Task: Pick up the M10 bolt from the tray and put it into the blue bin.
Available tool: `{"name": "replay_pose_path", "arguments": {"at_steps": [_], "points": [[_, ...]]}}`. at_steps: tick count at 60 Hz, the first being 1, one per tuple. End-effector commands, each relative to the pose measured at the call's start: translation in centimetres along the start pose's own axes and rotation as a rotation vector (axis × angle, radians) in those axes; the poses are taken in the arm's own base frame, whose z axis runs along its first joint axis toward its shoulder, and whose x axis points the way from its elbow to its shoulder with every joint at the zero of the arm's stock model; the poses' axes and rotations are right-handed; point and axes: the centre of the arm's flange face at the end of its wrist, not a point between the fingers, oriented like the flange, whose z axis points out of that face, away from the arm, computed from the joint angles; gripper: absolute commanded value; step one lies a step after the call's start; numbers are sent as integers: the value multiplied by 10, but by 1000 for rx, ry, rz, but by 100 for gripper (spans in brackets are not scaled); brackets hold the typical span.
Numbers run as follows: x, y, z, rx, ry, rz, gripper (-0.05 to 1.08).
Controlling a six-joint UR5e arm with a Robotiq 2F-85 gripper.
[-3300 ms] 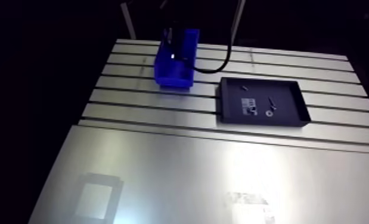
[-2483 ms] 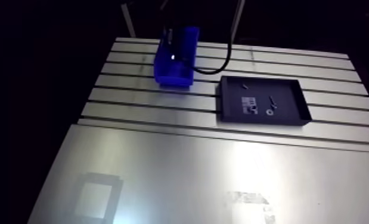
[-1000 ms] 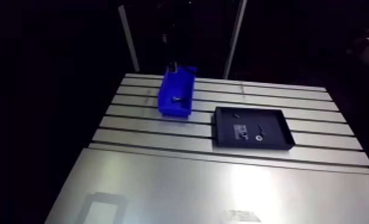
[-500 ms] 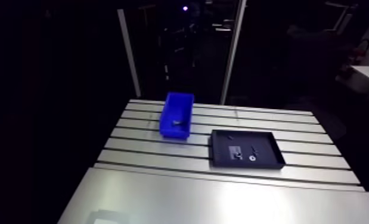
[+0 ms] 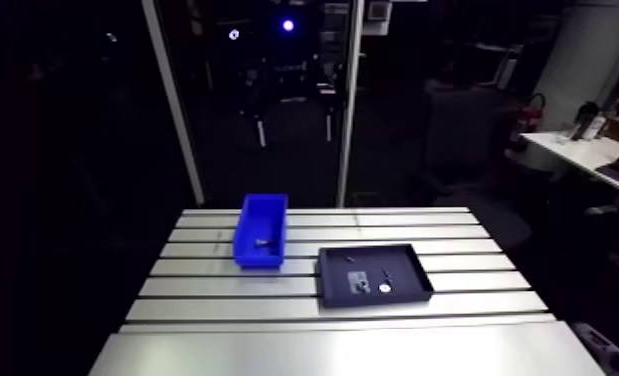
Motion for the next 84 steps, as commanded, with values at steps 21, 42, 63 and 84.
{"name": "replay_pose_path", "arguments": {"at_steps": [21, 42, 63, 84], "points": [[-40, 18, -57, 35, 68, 136, 1], [-49, 21, -61, 28, 70, 178, 1], [-50, 23, -62, 24, 76, 180, 1], [-50, 22, -58, 25, 70, 178, 1]]}}
